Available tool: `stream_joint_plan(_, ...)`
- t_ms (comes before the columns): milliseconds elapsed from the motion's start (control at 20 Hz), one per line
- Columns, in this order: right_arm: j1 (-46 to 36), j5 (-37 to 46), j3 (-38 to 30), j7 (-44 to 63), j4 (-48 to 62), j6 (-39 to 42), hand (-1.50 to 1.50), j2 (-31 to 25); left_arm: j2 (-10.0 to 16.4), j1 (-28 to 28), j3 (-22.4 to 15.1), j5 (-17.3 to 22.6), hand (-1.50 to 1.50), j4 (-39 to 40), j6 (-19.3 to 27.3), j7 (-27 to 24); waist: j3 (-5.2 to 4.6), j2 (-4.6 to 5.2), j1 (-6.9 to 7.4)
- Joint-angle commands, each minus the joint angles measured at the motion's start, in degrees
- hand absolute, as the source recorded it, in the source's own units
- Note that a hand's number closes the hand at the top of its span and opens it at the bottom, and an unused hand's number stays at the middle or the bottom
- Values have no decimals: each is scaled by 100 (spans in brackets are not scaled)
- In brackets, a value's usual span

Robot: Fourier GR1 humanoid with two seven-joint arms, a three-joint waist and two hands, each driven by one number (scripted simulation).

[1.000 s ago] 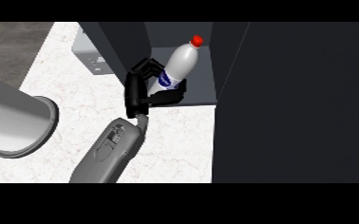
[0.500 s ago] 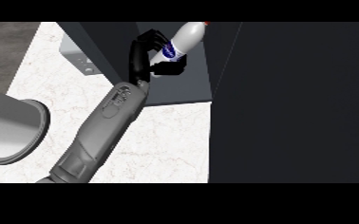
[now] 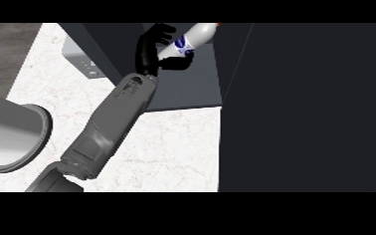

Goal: Pick up the bottled water, place it into the cabinet and close the cabinet

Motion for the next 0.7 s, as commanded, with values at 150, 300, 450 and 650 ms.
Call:
stream_joint_plan(150,110,73,153,21,-167,14,-150,-24,227,-359,290,-59,-150,972,-178,-441,-17,33,34)
stream_joint_plan(300,73,95,74,-58,-15,-29,-150,13,257,-458,462,45,-150,1151,-225,-430,-15,34,48)
stream_joint_plan(450,170,165,177,-107,-102,-49,-150,56,151,-293,521,48,-150,1289,-89,-703,-18,39,38)
stream_joint_plan(650,143,-64,32,-22,-172,57,-150,-82,394,-412,701,152,-150,1259,-399,-959,-18,46,44)
